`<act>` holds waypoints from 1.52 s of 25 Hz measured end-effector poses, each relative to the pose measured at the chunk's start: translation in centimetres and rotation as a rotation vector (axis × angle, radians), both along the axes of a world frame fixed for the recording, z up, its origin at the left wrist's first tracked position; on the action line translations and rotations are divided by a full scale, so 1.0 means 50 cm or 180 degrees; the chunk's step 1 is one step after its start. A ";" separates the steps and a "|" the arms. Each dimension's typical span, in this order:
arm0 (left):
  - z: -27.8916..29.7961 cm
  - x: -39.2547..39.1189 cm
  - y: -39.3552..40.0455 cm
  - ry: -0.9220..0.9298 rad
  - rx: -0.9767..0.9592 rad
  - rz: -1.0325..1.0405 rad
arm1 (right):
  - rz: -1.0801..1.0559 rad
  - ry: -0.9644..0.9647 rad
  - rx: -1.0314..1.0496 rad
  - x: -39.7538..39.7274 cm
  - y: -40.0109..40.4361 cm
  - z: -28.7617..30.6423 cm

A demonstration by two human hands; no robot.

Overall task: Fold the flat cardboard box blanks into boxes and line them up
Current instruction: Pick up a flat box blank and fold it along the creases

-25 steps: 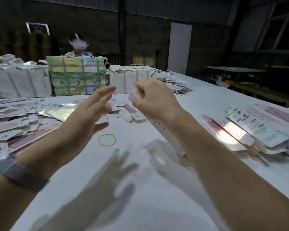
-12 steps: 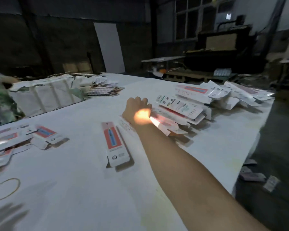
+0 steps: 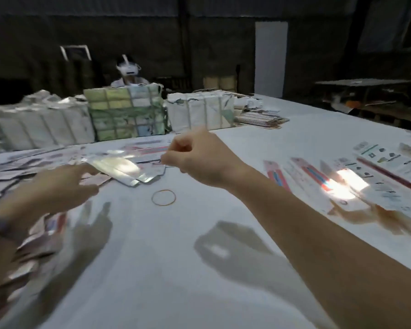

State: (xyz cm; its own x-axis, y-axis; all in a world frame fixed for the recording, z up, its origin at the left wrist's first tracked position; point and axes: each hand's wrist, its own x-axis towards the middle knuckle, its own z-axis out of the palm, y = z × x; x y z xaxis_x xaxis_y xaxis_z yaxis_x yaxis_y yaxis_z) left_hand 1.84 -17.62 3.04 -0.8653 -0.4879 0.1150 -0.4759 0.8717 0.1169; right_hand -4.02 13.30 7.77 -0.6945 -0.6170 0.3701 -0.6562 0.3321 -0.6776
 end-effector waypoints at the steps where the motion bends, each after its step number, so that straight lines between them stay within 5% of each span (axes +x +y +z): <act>1: 0.002 0.032 -0.013 -0.0206 -0.0058 0.0295 | 0.0178 -0.0045 -0.0016 0.030 -0.026 -0.008; 6: 0.014 0.130 -0.027 -0.0925 0.0181 0.0823 | 0.0712 -0.0256 -0.0134 0.124 -0.154 -0.032; 19: 0.009 0.103 0.049 0.0132 -0.1131 0.0756 | 0.0701 -0.0241 -0.0187 0.119 -0.199 -0.072; 22: 0.068 0.103 0.090 0.1036 -0.1308 0.0515 | 0.0420 -0.0075 -0.0436 0.097 -0.184 -0.055; 26: 0.148 0.115 0.190 0.2917 -0.1262 -0.0872 | -0.0024 0.0444 -0.1112 0.068 -0.141 -0.023; 30: 0.174 0.103 0.266 0.3840 -0.0219 -0.1650 | 0.0292 0.0601 -0.1213 0.074 -0.120 -0.010; 34: 0.154 0.075 0.296 0.4190 0.1648 -0.1927 | 0.0649 0.0305 -0.1645 0.072 -0.120 -0.010; 36: 0.141 0.069 0.287 0.4009 0.2976 -0.2041 | 0.0688 0.0040 -0.1831 0.063 -0.117 -0.008; 38: 0.116 0.065 0.282 0.3197 0.3796 -0.2383 | 0.0691 -0.0271 -0.1974 0.057 -0.114 -0.005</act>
